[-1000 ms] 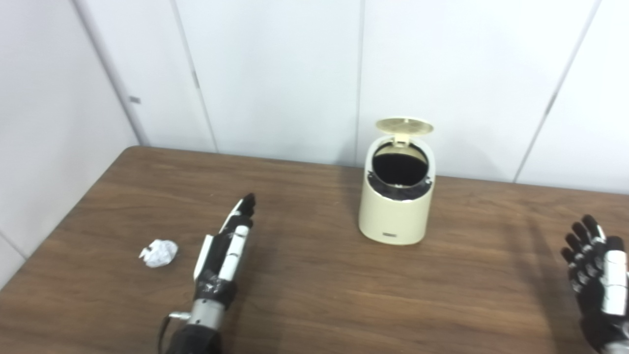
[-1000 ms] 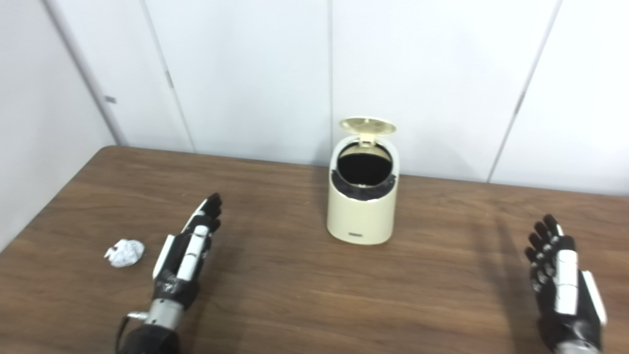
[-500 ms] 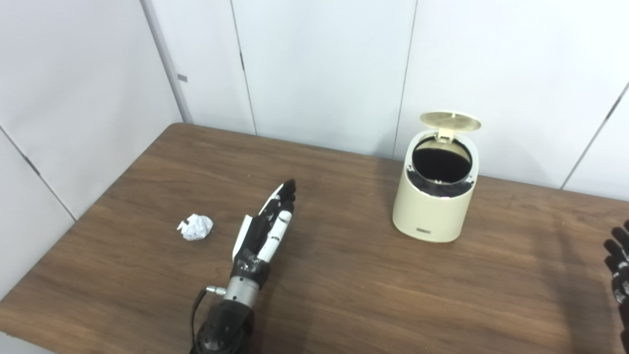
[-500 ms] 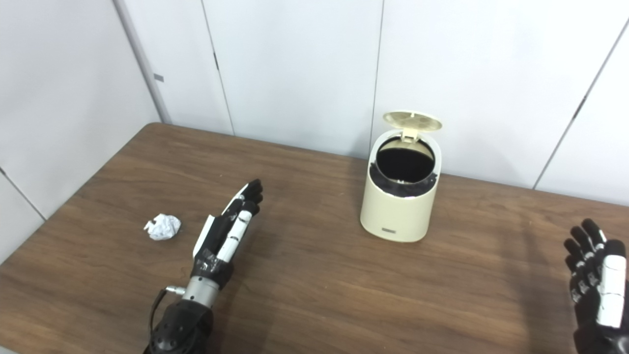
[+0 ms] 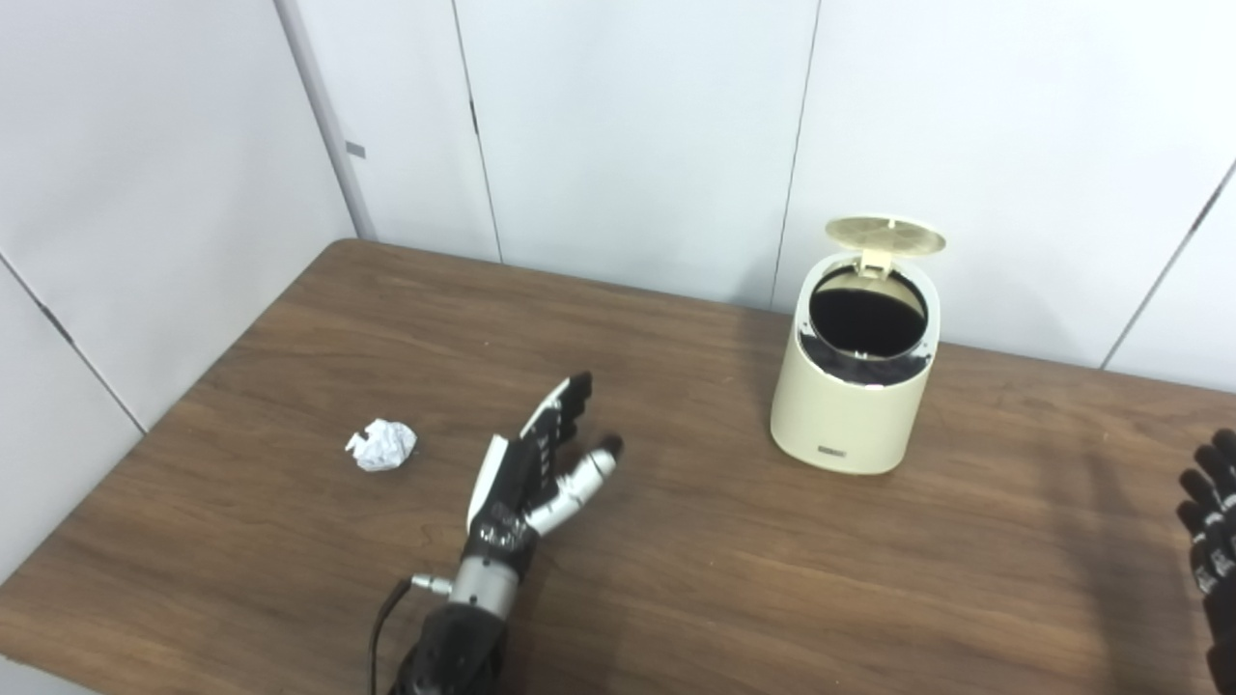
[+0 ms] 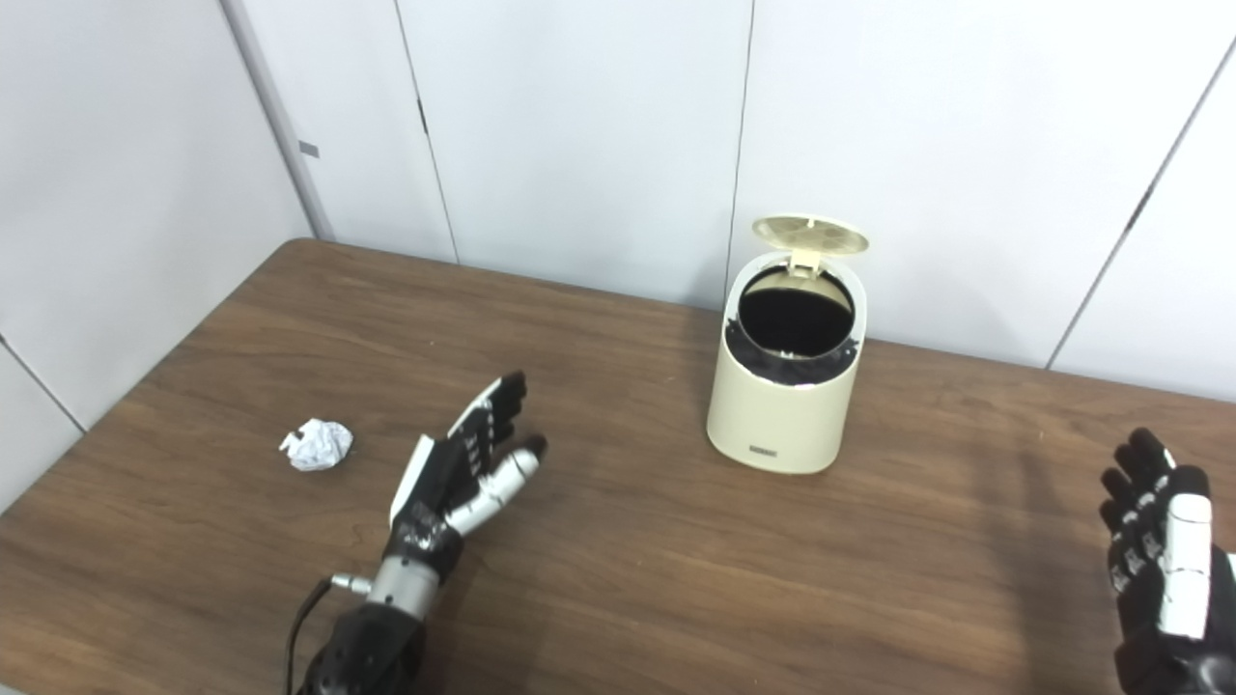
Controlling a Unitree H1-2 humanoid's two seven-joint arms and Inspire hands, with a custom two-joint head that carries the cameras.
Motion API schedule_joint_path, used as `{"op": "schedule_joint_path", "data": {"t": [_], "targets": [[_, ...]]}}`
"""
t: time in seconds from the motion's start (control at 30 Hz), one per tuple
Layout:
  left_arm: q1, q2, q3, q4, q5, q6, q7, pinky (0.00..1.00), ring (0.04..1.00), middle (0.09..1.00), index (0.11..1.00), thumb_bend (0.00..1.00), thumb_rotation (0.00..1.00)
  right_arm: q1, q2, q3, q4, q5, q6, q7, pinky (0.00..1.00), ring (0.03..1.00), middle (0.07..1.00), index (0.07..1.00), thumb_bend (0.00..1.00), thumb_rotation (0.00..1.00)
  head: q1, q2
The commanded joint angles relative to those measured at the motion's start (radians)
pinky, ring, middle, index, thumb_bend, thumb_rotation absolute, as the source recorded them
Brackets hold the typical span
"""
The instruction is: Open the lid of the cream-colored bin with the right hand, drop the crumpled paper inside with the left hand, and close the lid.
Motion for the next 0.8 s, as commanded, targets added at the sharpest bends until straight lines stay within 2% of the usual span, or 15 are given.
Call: {"op": "schedule_joint_path", "data": {"t": [0.0, 0.37, 0.47, 0.57, 0.73, 0.77], "targets": [[-0.019, 0.034, 0.014, -0.068, 0.01, 0.014, 0.001, 0.96, 0.968, 0.934, 0.926, 0.71, 0.31, -0.032, -0.008, 0.006, -0.038, -0.01, -0.024, 0.004, 1.0, 0.969, 0.966, 0.95, 0.42, 1.0, -0.001, 0.0], [-0.053, 0.155, 0.084, -0.181, 0.032, 0.115, -0.005, 0.87, 0.908, 0.907, 0.913, 0.87, 0.28, -0.029, -0.004, 0.011, -0.011, 0.023, -0.025, 0.023, 1.0, 1.0, 1.0, 0.999, 0.43, 1.0, -0.02, -0.007], [-0.059, 0.176, 0.106, -0.196, 0.022, 0.134, -0.007, 0.9, 0.908, 0.908, 0.905, 0.9, 0.28, -0.027, -0.008, 0.01, 0.019, 0.029, -0.052, 0.035, 1.0, 1.0, 1.0, 1.0, 0.45, 1.0, -0.021, -0.008], [-0.065, 0.2, 0.125, -0.209, 0.027, 0.144, -0.008, 0.9, 0.908, 0.903, 0.894, 0.9, 0.27, -0.028, -0.008, 0.009, 0.041, 0.028, -0.072, 0.039, 1.0, 1.0, 1.0, 1.0, 0.48, 1.0, -0.024, -0.008], [-0.066, 0.249, 0.126, -0.23, 0.101, 0.181, -0.01, 0.85, 0.883, 0.895, 0.883, 0.9, 0.24, -0.029, -0.008, 0.005, 0.045, 0.034, -0.074, 0.038, 1.0, 1.0, 1.0, 1.0, 0.47, 1.0, -0.022, -0.006], [-0.064, 0.267, 0.12, -0.235, 0.133, 0.185, -0.013, 0.79, 0.864, 0.89, 0.888, 0.89, 0.27, -0.029, -0.01, 0.005, 0.044, 0.032, -0.071, 0.037, 1.0, 1.0, 1.0, 1.0, 0.47, 1.0, -0.019, -0.005]]}}
